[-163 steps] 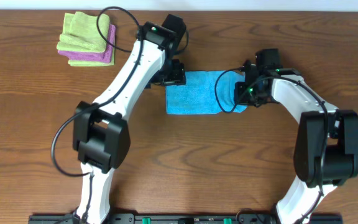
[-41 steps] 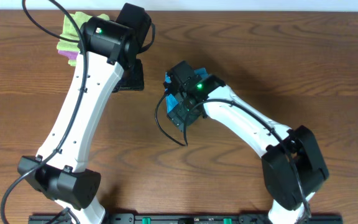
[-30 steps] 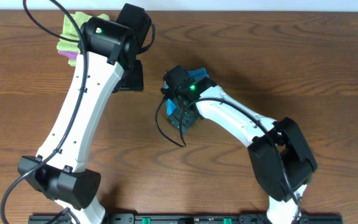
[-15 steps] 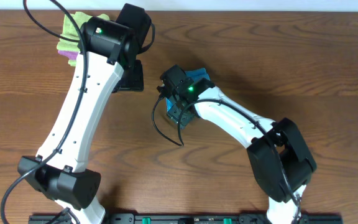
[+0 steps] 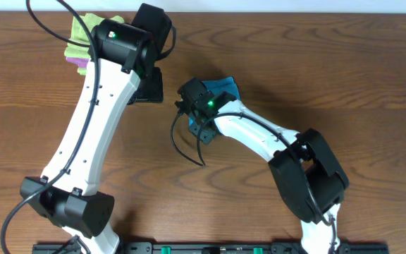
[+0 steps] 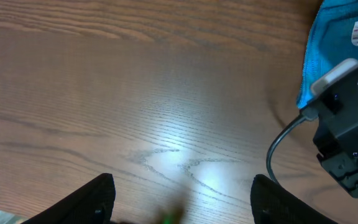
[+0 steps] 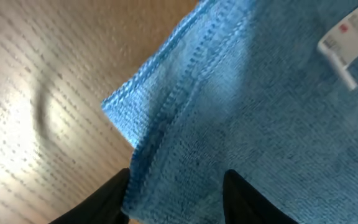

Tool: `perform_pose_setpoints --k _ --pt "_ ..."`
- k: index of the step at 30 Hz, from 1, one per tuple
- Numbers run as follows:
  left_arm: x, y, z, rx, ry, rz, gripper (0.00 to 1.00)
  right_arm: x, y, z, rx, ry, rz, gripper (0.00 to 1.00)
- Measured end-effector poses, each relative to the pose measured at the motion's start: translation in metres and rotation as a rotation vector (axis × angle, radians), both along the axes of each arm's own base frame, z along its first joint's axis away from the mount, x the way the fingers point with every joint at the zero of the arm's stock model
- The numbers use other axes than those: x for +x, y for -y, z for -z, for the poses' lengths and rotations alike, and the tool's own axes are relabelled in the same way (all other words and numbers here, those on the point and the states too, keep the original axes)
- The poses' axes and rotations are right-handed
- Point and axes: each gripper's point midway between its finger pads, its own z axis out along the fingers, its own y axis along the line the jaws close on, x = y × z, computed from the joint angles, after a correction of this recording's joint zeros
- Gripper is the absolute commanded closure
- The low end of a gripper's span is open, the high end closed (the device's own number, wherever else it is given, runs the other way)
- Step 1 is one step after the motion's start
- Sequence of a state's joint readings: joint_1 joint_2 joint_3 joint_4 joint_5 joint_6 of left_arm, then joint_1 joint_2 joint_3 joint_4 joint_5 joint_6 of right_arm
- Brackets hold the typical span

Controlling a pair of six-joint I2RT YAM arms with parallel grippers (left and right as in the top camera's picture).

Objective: Fold the cloth
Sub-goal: 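Fold the blue cloth's right part over onto the left with the right gripper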

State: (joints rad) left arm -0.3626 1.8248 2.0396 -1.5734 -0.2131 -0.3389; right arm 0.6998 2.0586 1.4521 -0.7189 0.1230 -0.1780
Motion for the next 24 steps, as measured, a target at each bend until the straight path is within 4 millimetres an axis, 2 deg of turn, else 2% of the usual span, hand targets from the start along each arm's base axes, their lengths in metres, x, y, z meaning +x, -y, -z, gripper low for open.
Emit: perform_pose_setpoints --k 7,12,17,24 --pt "0.001 0.000 0.000 -0.001 0.003 0.000 0.29 0.000 -0.001 0.000 -0.007 0.009 -0.006 0.85" --pt "0.001 0.000 0.000 -0.001 0.004 0.000 0.29 -0.006 -0.009 0.000 -0.008 0.011 -0.031 0.98" --pt "0.001 0.001 0.000 -0.002 0.006 0.000 0.29 -0.010 -0.017 -0.003 -0.009 0.018 -0.053 0.99" --pt "0.001 0.001 0.000 -0.002 0.006 0.000 0.29 0.010 -0.030 -0.025 0.014 0.105 -0.032 0.99"
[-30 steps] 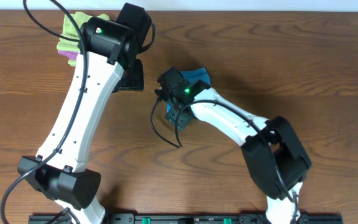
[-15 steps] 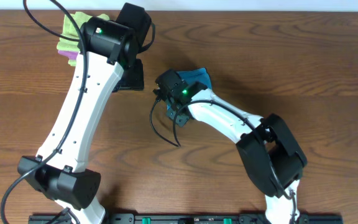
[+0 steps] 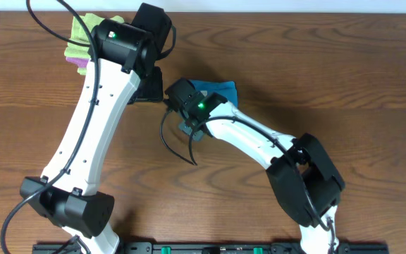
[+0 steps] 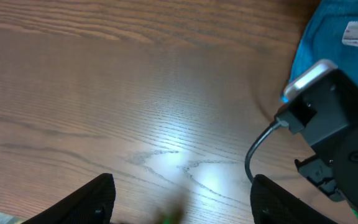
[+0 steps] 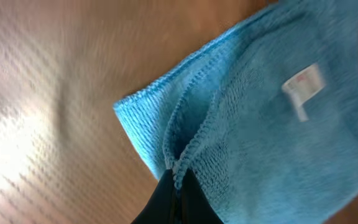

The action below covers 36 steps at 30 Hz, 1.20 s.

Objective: Fold the cloth
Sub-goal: 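Fold the blue cloth's right part over onto the left with the right gripper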

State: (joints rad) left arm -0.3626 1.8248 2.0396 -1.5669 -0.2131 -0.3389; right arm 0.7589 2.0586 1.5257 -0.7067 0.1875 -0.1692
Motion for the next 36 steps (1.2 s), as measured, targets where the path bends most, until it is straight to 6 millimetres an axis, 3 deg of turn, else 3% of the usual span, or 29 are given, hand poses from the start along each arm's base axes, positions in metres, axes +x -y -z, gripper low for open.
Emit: perform_pose_setpoints --k 12,23,36 --pt "0.000 0.000 0.000 0.000 0.000 0.000 0.29 0.003 -0.005 -0.003 0.047 0.007 0.056 0.99" --pt "0.000 0.000 0.000 0.000 0.000 0.000 0.29 0.016 0.007 -0.009 0.033 0.097 0.247 0.99" --pt "0.001 0.000 0.000 -0.001 0.004 0.003 0.29 -0.001 -0.028 -0.008 0.125 0.048 0.170 0.99"
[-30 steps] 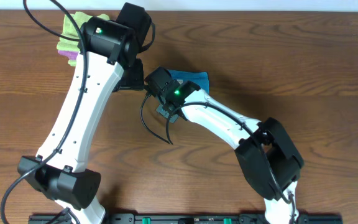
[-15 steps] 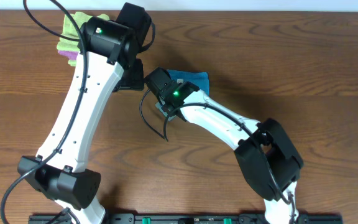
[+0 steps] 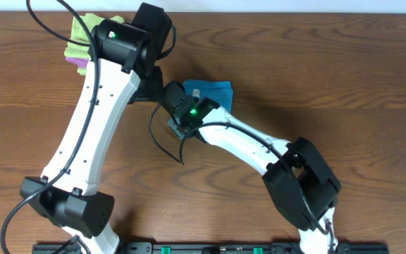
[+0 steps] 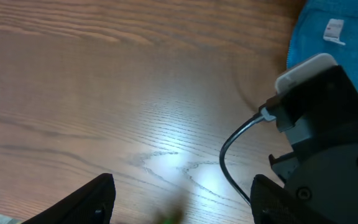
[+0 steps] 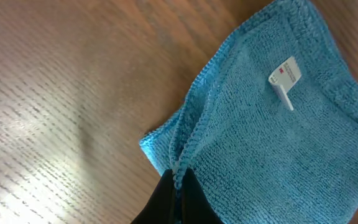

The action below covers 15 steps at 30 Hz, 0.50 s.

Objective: Fold the cloth
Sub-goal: 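Fold the blue cloth's right part over onto the left with the right gripper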

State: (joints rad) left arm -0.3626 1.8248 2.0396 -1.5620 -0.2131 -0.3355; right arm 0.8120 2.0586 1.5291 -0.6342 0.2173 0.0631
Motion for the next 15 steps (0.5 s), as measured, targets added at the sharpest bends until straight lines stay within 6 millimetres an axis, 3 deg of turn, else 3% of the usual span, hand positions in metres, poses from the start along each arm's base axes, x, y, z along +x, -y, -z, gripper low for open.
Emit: perform_pose_setpoints --k 6,7,8,9,15 --pt "0.0000 0.0000 0.0000 0.000 0.000 0.000 0.29 0.0006 -0.0014 -0.0005 0.006 0.003 -0.001 0.99" --pt "0.0000 0.0000 0.0000 0.000 0.000 0.000 0.29 0.0009 -0.0012 -0.0005 0.006 0.004 0.000 0.94" --pt "0.0000 0.0000 0.0000 0.000 0.000 0.000 0.29 0.0012 -0.0010 -0.0006 0.005 0.006 0.002 0.74" --pt "0.0000 0.0000 0.0000 0.000 0.000 0.000 0.29 0.0016 -0.0006 -0.0008 0.001 0.009 0.001 0.01" --pt "0.0000 0.0000 0.0000 0.000 0.000 0.000 0.30 0.0048 0.0028 -0.0019 -0.017 0.028 0.007 0.01"
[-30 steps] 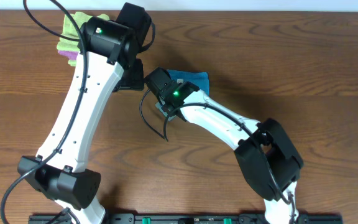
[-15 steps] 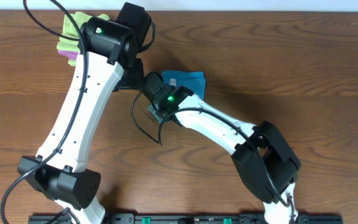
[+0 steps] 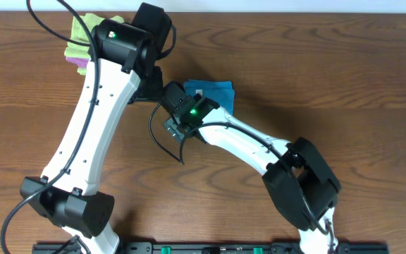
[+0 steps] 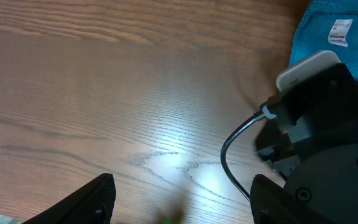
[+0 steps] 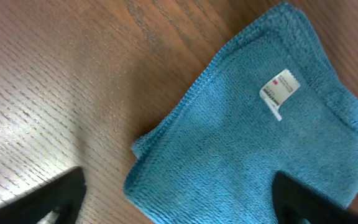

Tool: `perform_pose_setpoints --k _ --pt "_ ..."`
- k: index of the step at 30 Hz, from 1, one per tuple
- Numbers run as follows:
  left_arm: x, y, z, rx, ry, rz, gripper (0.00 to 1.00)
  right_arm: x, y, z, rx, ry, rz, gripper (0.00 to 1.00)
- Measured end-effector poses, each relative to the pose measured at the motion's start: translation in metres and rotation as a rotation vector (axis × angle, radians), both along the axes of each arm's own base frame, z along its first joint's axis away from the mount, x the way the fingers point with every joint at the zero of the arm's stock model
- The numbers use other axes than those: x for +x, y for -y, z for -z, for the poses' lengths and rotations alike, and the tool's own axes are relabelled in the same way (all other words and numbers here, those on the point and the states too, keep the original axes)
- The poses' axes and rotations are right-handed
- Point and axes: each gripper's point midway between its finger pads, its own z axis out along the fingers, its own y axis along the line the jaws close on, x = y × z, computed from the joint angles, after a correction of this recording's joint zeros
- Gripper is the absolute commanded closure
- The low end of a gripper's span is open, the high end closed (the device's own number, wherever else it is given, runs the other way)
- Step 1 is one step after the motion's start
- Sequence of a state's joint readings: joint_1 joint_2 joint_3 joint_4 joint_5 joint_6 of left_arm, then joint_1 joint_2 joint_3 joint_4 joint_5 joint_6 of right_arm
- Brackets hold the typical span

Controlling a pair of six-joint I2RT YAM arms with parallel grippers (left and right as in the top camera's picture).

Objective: Fold the cloth
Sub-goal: 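Fold the blue cloth's right part over onto the left with the right gripper, then release the folded blue cloth and raise the right gripper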

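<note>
The blue cloth (image 3: 216, 92) lies folded on the wooden table, a white tag (image 5: 279, 93) on its top face. Its near-left corner (image 5: 143, 148) rests flat on the wood. My right gripper (image 5: 179, 204) hangs just above that corner, open, with one dark finger on each side and nothing between them. In the overhead view my left gripper (image 3: 151, 86) is just left of the cloth. The left wrist view shows my left gripper (image 4: 183, 206) open over bare wood, with the cloth (image 4: 347, 22) at the upper right.
A pile of green and pink cloths (image 3: 84, 37) sits at the far left corner, partly under my left arm. My right arm's wrist and its cable (image 4: 325, 118) fill the right of the left wrist view, close to the left gripper.
My right gripper was shut on the cloth's near-left corner and is now open. The corner has been let go and lies flat. The left arm has not moved.
My right gripper stood open around the cloth's near-left corner, then was shut on it. Still shut, it was farther left with the corner, nearer my left arm. Now it is open and the cloth rests as a compact folded square.
</note>
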State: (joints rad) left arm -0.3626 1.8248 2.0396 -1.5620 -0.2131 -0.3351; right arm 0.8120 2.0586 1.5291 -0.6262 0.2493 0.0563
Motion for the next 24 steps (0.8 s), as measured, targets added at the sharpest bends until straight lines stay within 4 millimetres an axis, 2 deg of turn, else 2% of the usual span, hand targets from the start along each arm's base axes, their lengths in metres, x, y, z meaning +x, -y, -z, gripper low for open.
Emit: perform_pose_setpoints --k 5,10,14,18,21,24 --pt "0.000 0.000 0.000 0.000 0.000 0.000 0.29 0.010 0.003 -0.005 -0.009 0.056 0.033 0.01" --pt "0.003 0.004 0.000 -0.024 0.011 0.006 0.29 0.026 0.016 -0.008 0.052 0.068 0.182 0.01" --pt "0.007 0.013 0.000 -0.066 0.018 0.035 0.28 0.048 0.049 -0.002 0.183 -0.029 0.386 0.01" --pt "0.007 0.022 0.001 -0.106 0.012 0.077 0.25 0.082 0.114 0.002 0.374 -0.177 0.619 0.01" --pt "0.007 0.024 0.001 -0.114 0.004 0.105 0.21 0.080 0.144 0.006 0.456 -0.309 0.727 0.01" --pt "0.006 0.028 0.001 -0.131 -0.004 0.134 0.14 0.067 0.157 0.008 0.513 -0.436 0.802 0.01"
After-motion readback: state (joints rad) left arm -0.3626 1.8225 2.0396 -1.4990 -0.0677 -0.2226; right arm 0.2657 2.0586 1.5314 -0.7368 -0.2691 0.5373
